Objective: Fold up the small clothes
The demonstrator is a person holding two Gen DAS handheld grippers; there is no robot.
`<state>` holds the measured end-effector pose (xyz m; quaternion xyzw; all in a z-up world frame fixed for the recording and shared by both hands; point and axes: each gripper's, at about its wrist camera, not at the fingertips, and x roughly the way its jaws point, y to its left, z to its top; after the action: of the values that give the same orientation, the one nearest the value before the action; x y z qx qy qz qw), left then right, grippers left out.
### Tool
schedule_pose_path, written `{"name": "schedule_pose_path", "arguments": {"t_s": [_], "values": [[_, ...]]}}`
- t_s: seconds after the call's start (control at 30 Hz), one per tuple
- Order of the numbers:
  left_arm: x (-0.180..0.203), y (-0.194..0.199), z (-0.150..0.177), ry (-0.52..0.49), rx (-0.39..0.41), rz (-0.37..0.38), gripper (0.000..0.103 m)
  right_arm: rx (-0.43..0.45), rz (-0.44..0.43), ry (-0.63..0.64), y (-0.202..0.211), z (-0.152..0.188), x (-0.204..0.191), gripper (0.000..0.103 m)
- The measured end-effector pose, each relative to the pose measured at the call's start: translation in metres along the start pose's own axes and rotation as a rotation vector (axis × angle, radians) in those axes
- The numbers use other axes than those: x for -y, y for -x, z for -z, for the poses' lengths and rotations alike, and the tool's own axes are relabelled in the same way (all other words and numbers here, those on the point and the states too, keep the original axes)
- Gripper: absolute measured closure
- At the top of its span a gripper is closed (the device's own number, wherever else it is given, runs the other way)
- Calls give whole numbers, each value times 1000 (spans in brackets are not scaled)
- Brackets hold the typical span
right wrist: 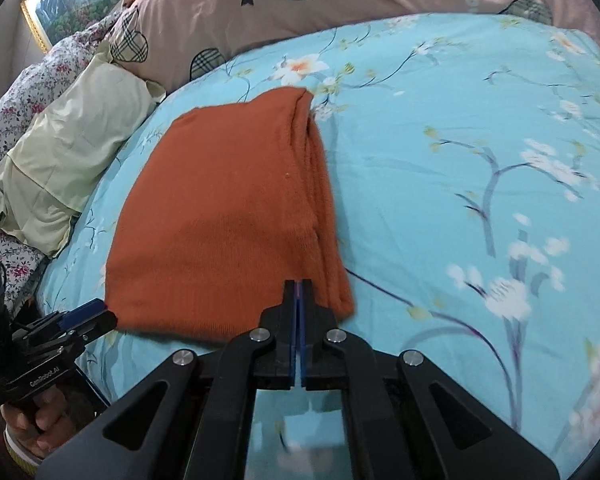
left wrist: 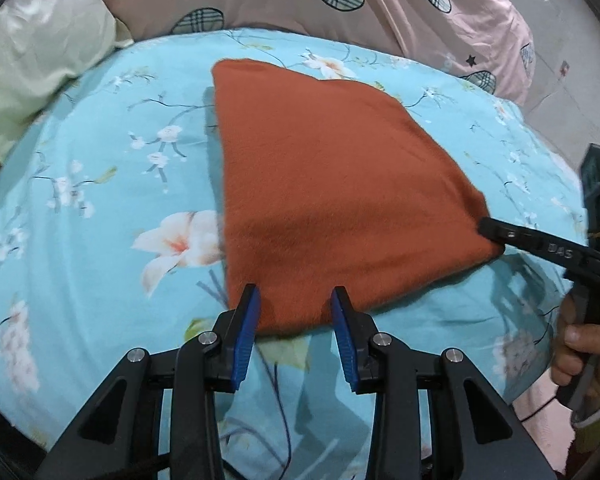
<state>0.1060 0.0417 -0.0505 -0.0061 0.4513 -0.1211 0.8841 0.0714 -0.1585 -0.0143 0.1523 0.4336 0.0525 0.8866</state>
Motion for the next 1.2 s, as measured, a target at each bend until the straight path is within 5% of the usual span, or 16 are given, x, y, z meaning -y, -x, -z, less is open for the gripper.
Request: {"name": "schedule_pose_path", "arguments": {"t_s": [0.1, 0.13, 0.17, 0.23, 0.27, 0.57, 0.83, 1.2], "values": [[2, 12, 7, 10, 12, -49, 48, 12, 55, 14, 16, 4, -1, 95], [2, 16, 10, 21, 16, -49, 33, 15, 55, 18, 23, 6, -1, 92], [1, 20, 13, 37, 19, -48, 17, 18, 52, 20, 27, 8, -1, 82], [-1, 26, 18, 68, 23, -67, 6, 29, 54, 34, 37, 14, -2, 53], [-3, 29, 19, 77, 28, -74, 6, 41, 60, 51, 43, 20, -5, 42], [-5, 51, 43, 13, 32, -187, 6, -12, 10, 182, 53, 58, -32, 19], [-9, 66, 68, 6, 5, -170, 6, -43, -10, 230, 63, 63, -44, 12], [3, 103, 31, -32, 80, -183, 5, 28, 16, 322, 90, 49, -59, 1]]}}
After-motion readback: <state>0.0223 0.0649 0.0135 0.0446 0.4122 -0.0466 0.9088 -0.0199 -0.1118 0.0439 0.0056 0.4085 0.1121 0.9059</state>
